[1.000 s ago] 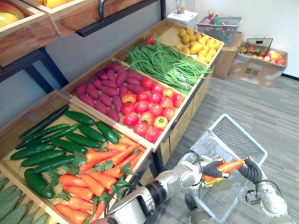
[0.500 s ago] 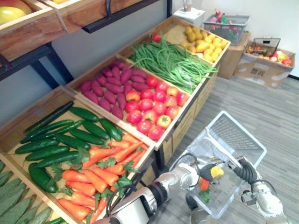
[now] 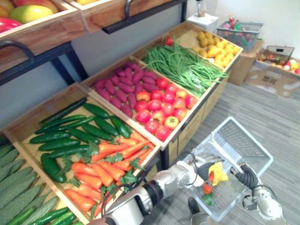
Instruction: Pick vegetable in the basket
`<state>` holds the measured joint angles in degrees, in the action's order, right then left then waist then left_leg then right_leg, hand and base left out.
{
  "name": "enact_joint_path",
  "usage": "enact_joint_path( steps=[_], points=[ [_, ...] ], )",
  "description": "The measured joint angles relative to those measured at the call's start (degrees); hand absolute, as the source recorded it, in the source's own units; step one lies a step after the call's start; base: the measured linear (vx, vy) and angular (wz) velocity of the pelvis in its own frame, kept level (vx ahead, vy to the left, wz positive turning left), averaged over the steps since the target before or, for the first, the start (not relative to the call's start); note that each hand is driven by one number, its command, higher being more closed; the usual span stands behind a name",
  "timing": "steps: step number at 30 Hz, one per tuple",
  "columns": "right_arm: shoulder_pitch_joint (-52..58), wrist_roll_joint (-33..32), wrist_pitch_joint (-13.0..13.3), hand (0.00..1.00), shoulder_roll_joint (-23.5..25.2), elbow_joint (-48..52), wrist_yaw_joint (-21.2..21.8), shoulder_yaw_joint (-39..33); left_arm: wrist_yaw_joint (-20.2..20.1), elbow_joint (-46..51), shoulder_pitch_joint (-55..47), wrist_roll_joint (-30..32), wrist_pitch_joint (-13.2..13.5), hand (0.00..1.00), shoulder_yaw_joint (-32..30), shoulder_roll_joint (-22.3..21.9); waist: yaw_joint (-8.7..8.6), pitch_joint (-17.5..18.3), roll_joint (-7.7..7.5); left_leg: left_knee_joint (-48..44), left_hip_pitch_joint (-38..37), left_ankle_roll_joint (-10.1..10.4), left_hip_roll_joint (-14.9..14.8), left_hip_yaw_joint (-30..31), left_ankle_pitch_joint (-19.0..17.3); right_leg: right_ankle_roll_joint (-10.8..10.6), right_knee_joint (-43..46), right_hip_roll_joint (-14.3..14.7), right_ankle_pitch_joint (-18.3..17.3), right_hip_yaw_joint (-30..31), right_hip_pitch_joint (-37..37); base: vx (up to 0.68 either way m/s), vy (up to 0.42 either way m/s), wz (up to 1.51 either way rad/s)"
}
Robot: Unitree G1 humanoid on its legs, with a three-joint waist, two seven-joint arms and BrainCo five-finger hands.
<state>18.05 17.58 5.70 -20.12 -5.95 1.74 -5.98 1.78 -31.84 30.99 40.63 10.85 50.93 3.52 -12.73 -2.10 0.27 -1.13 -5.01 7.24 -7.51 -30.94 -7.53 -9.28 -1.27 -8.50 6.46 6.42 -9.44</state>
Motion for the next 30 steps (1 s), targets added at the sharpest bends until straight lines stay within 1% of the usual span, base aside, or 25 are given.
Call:
enact_joint_path(
  steps=[1,2,3,4,7,8,9,10,11,12,14,16,17,18,20,21,22,23,24,25,27,28,29,30],
  points=[
    [-0.12,0.13,-0.02,1.0,1.24,-2.7,-0.24,-2.01,-0.35,5.55,-1.5,-0.33,0.63,0.0,-1.19,2.85,0.78,0.22,-0.32,0.01,-0.01,-0.05,-0.15,1.22,0.32,0.0,-0.23,-0.12,0.0,-1.08,0.87,-0.02,-0.057,0.43],
    [-0.13,0.32,-0.06,1.0,1.64,-4.08,-0.38,-2.91,-0.47,8.1,-2.53,-1.41,0.98,0.0,-2.09,4.19,1.13,0.47,-0.44,0.02,0.06,-0.08,-0.15,1.94,0.55,0.01,-0.45,-0.28,0.0,-1.77,1.29,-0.01,-0.057,0.51],
    [-0.09,0.52,-0.22,1.0,2.43,-6.73,-0.78,-4.6,-0.57,13.31,-4.97,-2.33,1.34,0.0,-4.16,6.81,2.12,0.73,-0.75,0.07,0.19,-0.15,-0.17,3.15,0.89,0.01,-0.6,-0.48,-0.01,-2.92,1.95,-0.03,-0.053,0.56],
    [-0.14,0.53,-0.32,1.0,3.2,-9.52,-1.5,-5.95,-0.66,18.23,-8.02,-2.89,1.77,0.0,-6.76,9.5,2.8,1.22,-1.05,0.05,0.93,-0.3,-0.16,4.5,1.08,0.01,-0.6,-0.6,-0.03,-3.91,2.11,-0.04,-0.058,0.56],
    [-1.25,0.53,-0.35,1.0,4.36,-17.24,-2.53,-8.76,-0.74,28.68,-16.94,-7.03,2.81,0.0,-13.78,16.05,4.39,1.61,-1.62,0.06,1.62,-0.53,0.02,6.7,1.43,0.03,-0.65,-1.03,-0.14,-5.74,2.85,-0.05,-0.047,0.39],
    [-1.46,0.52,-0.39,1.0,4.98,-20.24,-2.74,-10.32,-0.75,32.66,-20.96,-8.49,2.95,0.0,-16.87,18.34,5.31,1.9,-1.85,0.28,1.85,-0.68,0.22,7.72,1.78,0.14,-0.64,-1.31,-0.39,-6.59,3.13,-0.04,-0.026,0.4],
    [-1.76,0.52,-0.39,1.0,5.13,-21.97,-3.04,-11.06,-0.72,34.55,-23.12,-9.12,3.02,0.0,-18.73,19.17,5.41,1.93,-1.93,0.62,1.86,-0.72,0.35,8.18,2.06,0.15,-0.64,-1.43,-0.51,-7.05,3.32,-0.03,-0.027,0.45],
    [-2.37,0.54,-0.51,1.0,5.41,-25.31,-3.65,-12.22,-0.66,38.05,-27.65,-9.97,3.1,0.0,-22.65,20.11,5.74,2.01,-2.07,1.34,1.87,-0.75,0.64,9.34,2.64,0.11,-0.63,-1.72,-0.73,-8.09,3.75,-0.02,-0.025,0.45],
    [-2.52,0.54,-0.6,1.0,5.57,-28.03,-4.3,-13.15,-0.41,41.12,-31.66,-11.72,3.2,0.0,-26.1,20.64,6.42,2.11,-2.15,2.04,1.92,-0.89,0.83,10.24,3.2,0.14,-0.62,-1.92,-0.85,-8.98,3.94,-0.02,-0.023,0.41],
    [-2.57,0.54,-0.7,1.0,5.61,-29.21,-4.38,-13.7,-0.27,42.56,-33.36,-12.98,3.24,0.0,-27.32,20.96,6.94,2.12,-2.2,2.22,2.03,-0.92,0.88,10.6,3.39,0.15,-0.62,-1.97,-0.87,-9.29,3.98,-0.01,-0.024,0.37],
    [-3.46,0.6,-1.3,1.0,5.62,-33.76,-5.08,-14.39,0.07,46.57,-38.96,-15.63,4.15,0.0,-30.75,21.26,8.14,2.33,-2.38,2.97,2.73,-0.9,1.12,12.37,4.24,0.28,-0.61,-2.28,-1.13,-10.94,4.07,-0.01,-0.027,0.36],
    [-4.64,0.6,-1.64,1.0,5.64,-37.61,-5.75,-15.11,0.21,47.28,-41.96,-17.35,5.11,0.0,-31.8,20.58,8.38,2.46,-2.34,2.96,2.93,-1.19,1.63,13.77,4.91,0.44,-0.61,-2.52,-1.23,-12.34,4.21,0.0,-0.023,0.52],
    [-6.54,0.58,-1.77,1.0,5.65,-42.6,-7.26,-15.94,2.31,44.04,-49.4,-19.77,5.39,0.0,-36.72,15.71,8.64,2.87,-2.08,2.77,4.08,-1.42,1.78,16.43,5.37,1.52,-0.62,-2.88,-1.9,-15.24,4.75,0.0,-0.034,0.72],
    [-6.69,0.55,-1.67,1.0,5.67,-43.22,-7.84,-15.93,3.27,41.89,-50.14,-19.76,5.37,0.0,-37.94,15.31,8.82,3.01,-1.94,2.75,4.52,-1.38,1.79,17.33,5.56,1.67,-0.62,-2.9,-2.0,-15.91,4.76,-0.02,-0.04,0.62],
    [-7.27,0.54,-1.59,1.0,5.66,-44.34,-8.43,-15.92,4.25,41.59,-50.94,-19.72,5.37,0.0,-38.73,15.31,9.1,3.03,-1.91,2.92,4.86,-1.38,1.77,17.85,5.91,1.76,-0.63,-2.9,-2.04,-16.54,4.7,-0.02,-0.02,0.19],
    [-7.26,0.54,-1.58,1.0,5.66,-44.57,-8.77,-15.93,4.67,39.04,-51.56,-19.71,6.81,0.0,-39.21,14.94,9.88,3.05,-1.92,2.97,4.98,-1.4,1.78,18.23,5.99,1.91,-0.64,-2.9,-2.16,-16.9,4.78,-0.02,-0.02,0.14],
    [-7.26,0.54,-1.58,1.0,5.65,-44.67,-8.82,-15.94,4.73,36.22,-51.52,-19.68,7.78,0.0,-39.72,14.49,9.96,3.12,-1.99,2.97,5.08,-1.42,1.81,18.61,6.04,1.98,-0.66,-2.91,-2.22,-17.14,4.87,-0.01,-0.014,0.17],
    [-7.28,0.5,-1.54,1.0,5.65,-44.99,-9.04,-15.94,4.85,30.76,-51.34,-19.45,8.56,0.0,-40.94,13.66,9.92,3.39,-1.67,2.96,5.18,-1.43,1.89,19.26,6.07,2.03,-0.8,-2.97,-2.27,-17.76,5.16,0.01,-0.008,0.27],
    [-7.22,0.45,-1.2,1.0,5.67,-45.96,-9.89,-15.88,5.95,21.96,-50.85,-18.72,8.07,0.0,-43.47,12.11,9.81,3.55,-1.37,2.93,5.19,-1.43,1.92,20.18,6.12,1.99,-1.28,-3.01,-2.35,-18.79,5.82,0.01,-0.012,0.36],
    [-7.12,0.31,-1.03,1.0,5.8,-46.92,-10.56,-15.87,7.29,15.19,-50.35,-17.43,6.83,0.0,-47.0,10.42,9.87,3.75,-1.39,2.94,5.53,-1.43,1.94,21.02,6.2,1.96,-1.75,-2.99,-2.47,-19.59,6.21,0.01,-0.015,0.34],
    [-6.93,-0.08,-0.48,1.0,6.2,-47.04,-11.34,-15.93,9.44,8.93,-50.5,-17.01,5.8,0.0,-50.88,9.17,9.93,3.8,-1.46,2.98,6.09,-1.38,1.93,22.14,6.44,1.96,-2.0,-2.97,-2.47,-20.66,6.44,0.0,-0.019,0.3],
    [-6.71,-0.11,-0.2,1.0,6.56,-47.56,-11.92,-16.06,11.66,6.73,-50.72,-16.84,6.5,0.0,-52.79,8.74,10.39,3.84,-1.61,3.0,6.14,-1.37,1.89,22.63,6.52,1.97,-2.27,-2.92,-2.48,-21.36,6.86,0.01,-0.021,0.28],
    [-6.69,-0.11,-0.02,1.0,6.82,-48.35,-12.57,-16.06,12.83,4.29,-50.39,-16.83,6.67,0.0,-54.84,7.74,11.23,3.89,-1.77,3.0,6.0,-1.36,1.9,22.96,6.52,2.0,-2.53,-2.91,-2.5,-21.67,7.39,0.01,-0.014,0.21],
    [-6.71,-0.11,0.0,1.0,6.97,-48.64,-12.77,-16.07,13.38,3.66,-50.04,-16.83,6.78,0.0,-55.26,7.27,11.41,3.89,-1.8,3.0,5.89,-1.36,1.93,23.23,6.52,2.0,-2.68,-2.91,-2.5,-21.88,7.76,0.01,-0.012,0.15]
  ],
)
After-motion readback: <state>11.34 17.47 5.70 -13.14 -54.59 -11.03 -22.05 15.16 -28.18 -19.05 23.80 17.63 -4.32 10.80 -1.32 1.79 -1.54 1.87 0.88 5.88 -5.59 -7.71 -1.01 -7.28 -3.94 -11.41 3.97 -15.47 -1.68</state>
